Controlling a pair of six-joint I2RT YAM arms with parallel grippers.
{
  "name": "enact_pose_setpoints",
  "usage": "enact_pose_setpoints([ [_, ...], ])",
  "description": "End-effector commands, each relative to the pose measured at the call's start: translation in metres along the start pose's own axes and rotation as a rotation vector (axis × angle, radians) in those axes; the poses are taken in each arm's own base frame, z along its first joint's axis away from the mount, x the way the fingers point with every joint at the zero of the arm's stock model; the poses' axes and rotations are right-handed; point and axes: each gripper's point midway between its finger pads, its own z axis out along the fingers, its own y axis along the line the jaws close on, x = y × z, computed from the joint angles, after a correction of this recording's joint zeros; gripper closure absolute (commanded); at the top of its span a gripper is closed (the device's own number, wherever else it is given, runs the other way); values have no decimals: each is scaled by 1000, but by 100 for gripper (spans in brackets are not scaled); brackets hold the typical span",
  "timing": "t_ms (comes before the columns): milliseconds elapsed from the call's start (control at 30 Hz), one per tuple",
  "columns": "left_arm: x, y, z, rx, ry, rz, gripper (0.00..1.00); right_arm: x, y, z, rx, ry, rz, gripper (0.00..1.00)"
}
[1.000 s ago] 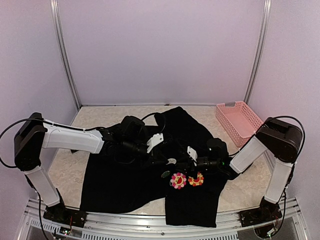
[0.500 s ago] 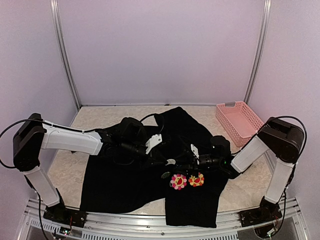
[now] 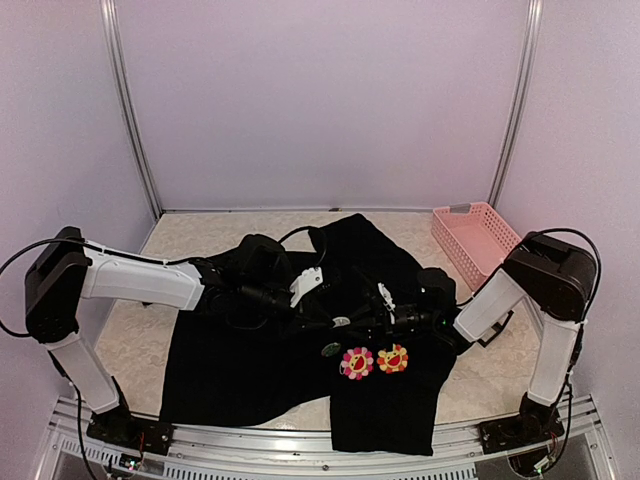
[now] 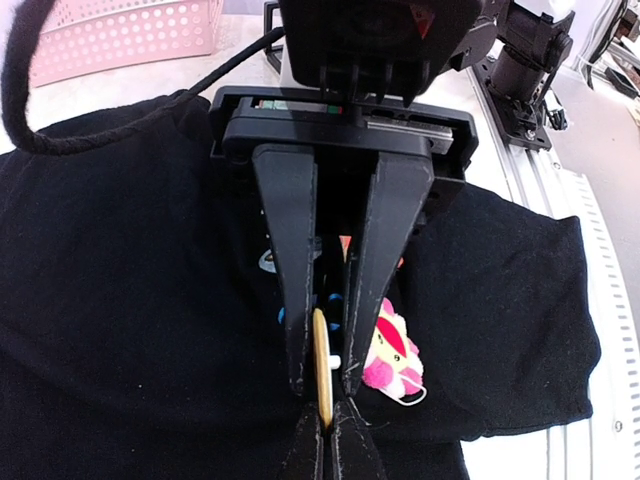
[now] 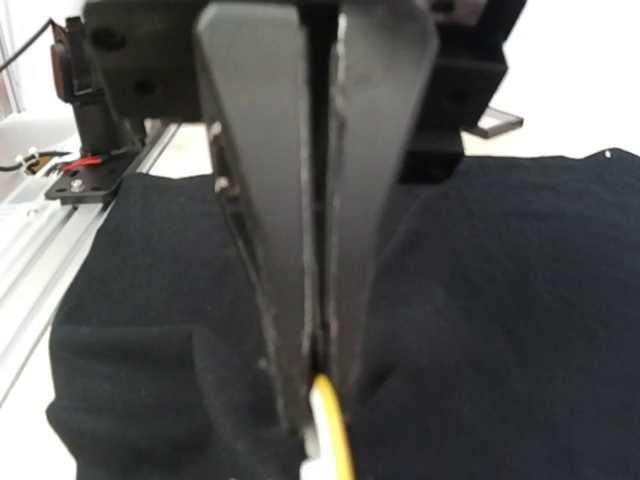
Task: Pin the brooch onto the clothing
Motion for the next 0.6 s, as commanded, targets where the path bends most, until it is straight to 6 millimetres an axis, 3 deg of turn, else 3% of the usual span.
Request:
enact_pose_setpoints([
  [0,-14,-10,-3,21,-31,48,100,-16,-13,4,8,-40,12,85],
  [133,-13,-13,1,23,-11,61,100,-12,-21,8,15,-12,74,84],
  [567,-15,-13,-2,9,-15,69,100,-1,-30,-8,102,-2,154,99],
])
